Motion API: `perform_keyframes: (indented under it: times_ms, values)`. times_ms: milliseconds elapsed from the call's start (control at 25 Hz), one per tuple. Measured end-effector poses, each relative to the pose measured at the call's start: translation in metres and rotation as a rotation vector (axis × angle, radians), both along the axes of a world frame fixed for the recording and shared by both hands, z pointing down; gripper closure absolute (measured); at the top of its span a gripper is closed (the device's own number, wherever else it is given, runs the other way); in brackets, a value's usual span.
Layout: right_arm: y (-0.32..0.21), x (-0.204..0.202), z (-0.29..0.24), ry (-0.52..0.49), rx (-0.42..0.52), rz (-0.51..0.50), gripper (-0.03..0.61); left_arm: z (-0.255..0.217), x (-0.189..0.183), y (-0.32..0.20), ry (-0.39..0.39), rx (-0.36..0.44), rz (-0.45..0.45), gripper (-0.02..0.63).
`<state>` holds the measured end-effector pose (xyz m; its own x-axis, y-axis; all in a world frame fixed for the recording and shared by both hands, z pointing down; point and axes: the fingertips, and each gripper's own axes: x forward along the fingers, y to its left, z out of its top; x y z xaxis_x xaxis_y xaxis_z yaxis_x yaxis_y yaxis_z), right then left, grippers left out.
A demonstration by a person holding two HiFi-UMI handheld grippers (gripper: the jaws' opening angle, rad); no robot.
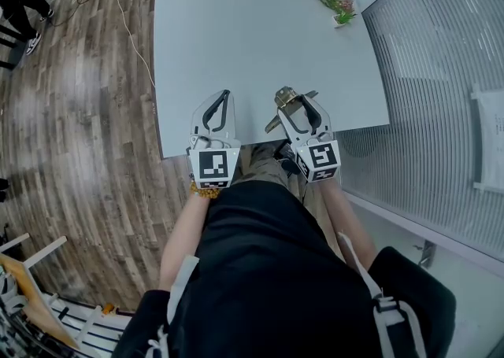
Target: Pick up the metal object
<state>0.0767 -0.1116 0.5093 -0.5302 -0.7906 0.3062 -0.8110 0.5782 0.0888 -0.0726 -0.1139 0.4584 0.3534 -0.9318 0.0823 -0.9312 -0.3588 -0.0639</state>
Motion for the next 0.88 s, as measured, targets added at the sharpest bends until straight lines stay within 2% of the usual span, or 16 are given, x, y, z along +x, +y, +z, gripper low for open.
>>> perform_keyframes:
  times_ms: [280,640,880]
  values:
    - [0.003,0.001,0.012,0.004,-0.026,0.002,0.319,0.006,-0.003,0.002,0.001,-0.009,-0.002,0.609]
    - [0.000,0.007,0.033,0.069,-0.082,0.011,0.319,0.004,-0.016,-0.004,0.008,-0.016,-0.027,0.609]
    - [0.002,0.020,0.063,0.088,-0.120,0.021,0.319,0.019,-0.019,-0.001,0.003,-0.027,-0.042,0.609]
